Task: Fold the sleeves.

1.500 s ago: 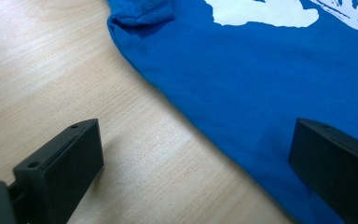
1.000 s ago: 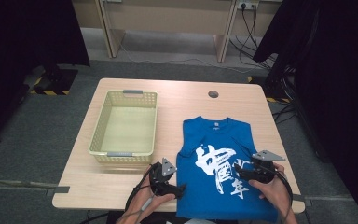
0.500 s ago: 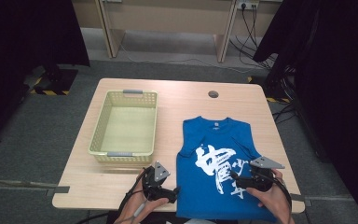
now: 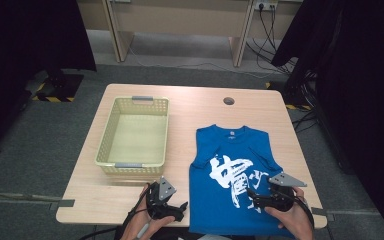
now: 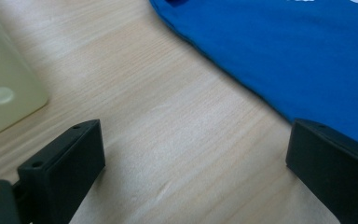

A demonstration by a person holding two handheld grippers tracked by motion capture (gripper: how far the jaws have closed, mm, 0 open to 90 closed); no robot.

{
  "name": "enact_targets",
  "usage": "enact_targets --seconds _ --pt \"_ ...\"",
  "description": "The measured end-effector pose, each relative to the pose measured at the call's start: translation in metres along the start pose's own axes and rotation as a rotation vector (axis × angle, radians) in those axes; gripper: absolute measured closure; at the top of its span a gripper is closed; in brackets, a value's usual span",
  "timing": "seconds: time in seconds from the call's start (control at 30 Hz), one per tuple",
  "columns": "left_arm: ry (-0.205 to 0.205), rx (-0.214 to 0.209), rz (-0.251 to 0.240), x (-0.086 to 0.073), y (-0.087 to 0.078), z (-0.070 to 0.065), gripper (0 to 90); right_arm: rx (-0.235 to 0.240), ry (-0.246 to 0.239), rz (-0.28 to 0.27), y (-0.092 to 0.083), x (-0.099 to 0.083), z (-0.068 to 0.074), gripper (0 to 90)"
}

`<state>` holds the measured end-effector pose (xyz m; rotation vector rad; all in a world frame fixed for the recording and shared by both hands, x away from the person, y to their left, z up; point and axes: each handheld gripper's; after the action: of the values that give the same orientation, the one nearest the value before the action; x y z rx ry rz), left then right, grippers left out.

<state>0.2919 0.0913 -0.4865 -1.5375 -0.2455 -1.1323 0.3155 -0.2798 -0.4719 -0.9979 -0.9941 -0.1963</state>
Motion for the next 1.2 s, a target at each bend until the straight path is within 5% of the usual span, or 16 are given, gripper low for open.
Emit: enact_targets --seconds 1.2 --pt "-0.012 0.004 -0.017 -0.023 -0.024 -0.001 3.5 0.01 0.006 -0.02 -0.029 -0.03 0.017 11.8"
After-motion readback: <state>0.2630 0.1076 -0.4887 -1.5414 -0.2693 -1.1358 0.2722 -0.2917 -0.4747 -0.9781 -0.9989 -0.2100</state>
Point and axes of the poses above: each handheld gripper's, and its own axes: y roughly forward along the jaws, x roughly out of its top, z roughly to its left, and after that the axes turned 11 degrees about x, right-handed
